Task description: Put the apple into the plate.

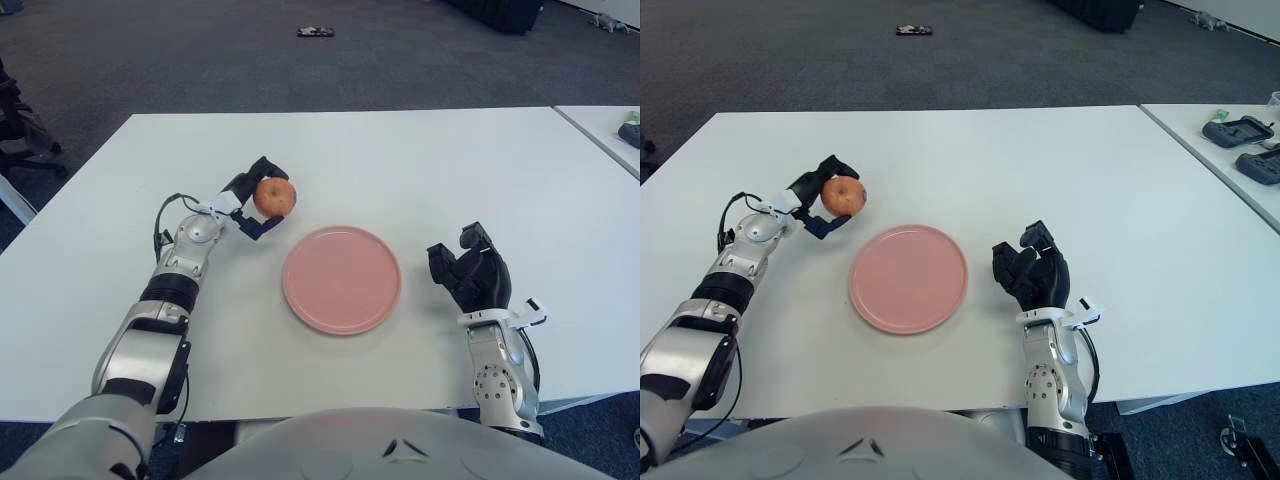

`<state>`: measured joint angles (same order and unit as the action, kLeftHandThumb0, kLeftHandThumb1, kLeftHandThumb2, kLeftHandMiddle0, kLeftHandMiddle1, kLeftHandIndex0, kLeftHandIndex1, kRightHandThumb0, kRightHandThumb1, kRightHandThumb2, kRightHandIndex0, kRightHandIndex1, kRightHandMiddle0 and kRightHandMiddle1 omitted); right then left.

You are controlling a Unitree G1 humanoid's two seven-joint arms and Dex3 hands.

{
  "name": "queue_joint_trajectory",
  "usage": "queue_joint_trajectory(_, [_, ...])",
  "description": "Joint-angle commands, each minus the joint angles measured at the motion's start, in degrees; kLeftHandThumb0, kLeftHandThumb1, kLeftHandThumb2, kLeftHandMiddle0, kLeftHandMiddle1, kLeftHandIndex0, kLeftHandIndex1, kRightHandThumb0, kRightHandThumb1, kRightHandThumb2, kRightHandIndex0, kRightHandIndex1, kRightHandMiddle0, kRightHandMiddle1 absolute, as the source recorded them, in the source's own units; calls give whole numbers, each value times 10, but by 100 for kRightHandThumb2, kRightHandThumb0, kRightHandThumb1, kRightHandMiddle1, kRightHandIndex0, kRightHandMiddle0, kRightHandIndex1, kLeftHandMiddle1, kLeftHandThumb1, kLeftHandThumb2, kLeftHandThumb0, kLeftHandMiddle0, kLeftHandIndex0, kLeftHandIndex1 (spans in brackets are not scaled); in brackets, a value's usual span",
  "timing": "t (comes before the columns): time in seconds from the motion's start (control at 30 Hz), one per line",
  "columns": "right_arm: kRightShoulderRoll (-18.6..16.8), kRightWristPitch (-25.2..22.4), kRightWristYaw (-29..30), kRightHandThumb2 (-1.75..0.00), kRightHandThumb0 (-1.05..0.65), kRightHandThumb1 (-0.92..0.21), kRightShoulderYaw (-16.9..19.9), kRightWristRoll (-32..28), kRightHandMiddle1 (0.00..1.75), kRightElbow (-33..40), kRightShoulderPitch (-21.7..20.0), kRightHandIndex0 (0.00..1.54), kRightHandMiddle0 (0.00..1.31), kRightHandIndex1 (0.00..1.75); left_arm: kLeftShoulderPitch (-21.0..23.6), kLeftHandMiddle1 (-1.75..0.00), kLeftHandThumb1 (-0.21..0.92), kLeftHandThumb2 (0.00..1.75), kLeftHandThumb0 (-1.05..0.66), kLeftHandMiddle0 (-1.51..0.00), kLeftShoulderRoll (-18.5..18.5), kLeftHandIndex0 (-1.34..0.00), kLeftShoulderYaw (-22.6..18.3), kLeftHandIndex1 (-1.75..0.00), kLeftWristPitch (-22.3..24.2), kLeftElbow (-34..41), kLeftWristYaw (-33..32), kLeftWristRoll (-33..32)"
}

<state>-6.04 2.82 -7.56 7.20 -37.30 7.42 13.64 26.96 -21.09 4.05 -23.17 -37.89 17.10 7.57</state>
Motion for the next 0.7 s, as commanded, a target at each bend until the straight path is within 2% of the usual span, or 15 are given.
queue_joint_trajectory(0.0, [-17, -5, -4, -160, -59, -9, 4, -9, 175, 6, -10, 133, 81, 175, -43, -175, 19, 147, -52, -130, -11, -71, -11, -175, 34, 125, 8, -12])
queue_joint_trajectory(0.17, [-16, -10, -5, -160, -59, -9, 6, -14, 175, 5, -11, 132, 81, 175, -90, -175, 20, 146, -52, -130, -4, -71, -6, -175, 64, 242, 9, -12])
queue_joint_trajectory(0.43, [-17, -9, -11, -160, -59, -9, 8, -15, 175, 0, -13, 131, 81, 175, -138, -175, 20, 146, -51, -130, 7, -70, 10, -175, 90, 339, 22, -11])
queue_joint_trajectory(0.67, [-19, -8, -12, -160, -59, -10, 10, -12, 175, -2, -14, 129, 81, 175, -165, -175, 20, 146, -51, -130, 6, -70, 31, -175, 36, 382, 19, 18])
